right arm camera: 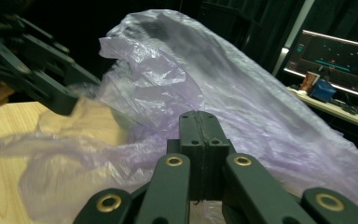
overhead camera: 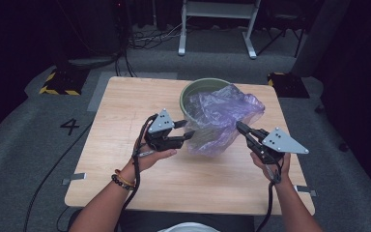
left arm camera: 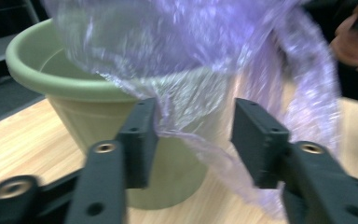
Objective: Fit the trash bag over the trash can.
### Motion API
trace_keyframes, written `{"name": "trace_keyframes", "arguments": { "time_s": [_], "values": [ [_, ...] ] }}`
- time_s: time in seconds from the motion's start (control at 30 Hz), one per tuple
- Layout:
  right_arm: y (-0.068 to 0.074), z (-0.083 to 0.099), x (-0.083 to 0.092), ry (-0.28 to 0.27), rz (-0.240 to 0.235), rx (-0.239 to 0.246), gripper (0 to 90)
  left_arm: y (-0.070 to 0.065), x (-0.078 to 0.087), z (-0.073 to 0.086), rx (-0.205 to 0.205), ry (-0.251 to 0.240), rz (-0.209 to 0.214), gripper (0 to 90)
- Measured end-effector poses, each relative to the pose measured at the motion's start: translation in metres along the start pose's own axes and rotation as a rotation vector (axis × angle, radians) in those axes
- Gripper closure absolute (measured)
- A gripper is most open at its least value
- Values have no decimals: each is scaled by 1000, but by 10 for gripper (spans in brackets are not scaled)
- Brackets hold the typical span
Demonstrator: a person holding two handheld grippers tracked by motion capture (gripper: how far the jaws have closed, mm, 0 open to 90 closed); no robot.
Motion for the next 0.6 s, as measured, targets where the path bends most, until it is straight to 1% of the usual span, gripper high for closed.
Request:
{"name": "trace_keyframes", "arguments": {
  "time_s": [0.03,0.1,0.13,0.17,0.2,0.23,0.27,0.3,0.33,0.37,0.4,0.47,0.5,0.57,0.6],
  "values": [
    [0,0,0,-2,-3,2,900,-1,0,2,-20,10,16,694],
    [0,0,0,-6,-5,2,900,-2,-1,3,-55,18,15,807],
    [0,-1,-1,-10,-5,2,900,-2,-1,3,-60,18,23,881],
    [-1,-1,-1,-11,-4,4,900,-1,-1,3,-65,16,22,897],
    [-1,-1,0,-11,0,5,900,0,0,3,-74,10,7,900],
    [-3,-1,0,-13,1,5,900,0,0,3,-74,10,7,900],
    [-4,0,1,-14,4,4,900,3,2,3,-83,5,-7,900],
    [-6,0,2,-15,11,3,900,6,5,3,-85,-10,-22,900],
    [-7,0,2,-16,19,8,900,6,5,3,-85,-10,-22,900],
    [-7,0,2,-16,19,8,900,9,7,3,-88,-20,-41,900],
    [-12,0,6,-21,32,0,900,12,10,3,-89,-32,-63,900],
    [-17,0,9,-24,50,-7,900,20,18,5,-85,-54,-107,900],
    [-19,1,11,-25,58,-8,900,23,23,6,-86,-67,-141,900],
    [-23,5,16,-22,80,-2,900,28,29,9,-101,-84,-197,900],
    [-25,8,19,-21,84,-11,900,29,31,11,-109,-90,-223,900]
  ]
}}
Point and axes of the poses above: each handheld gripper's, and its own axes: x roughly backward along the jaws, z roughly out of its underside, y roughly to its left, the point moved 7 cm from there along -x, roughly forward along the jaws, and after that the axes turned 4 degrees about -y, right-handed, at the moved point
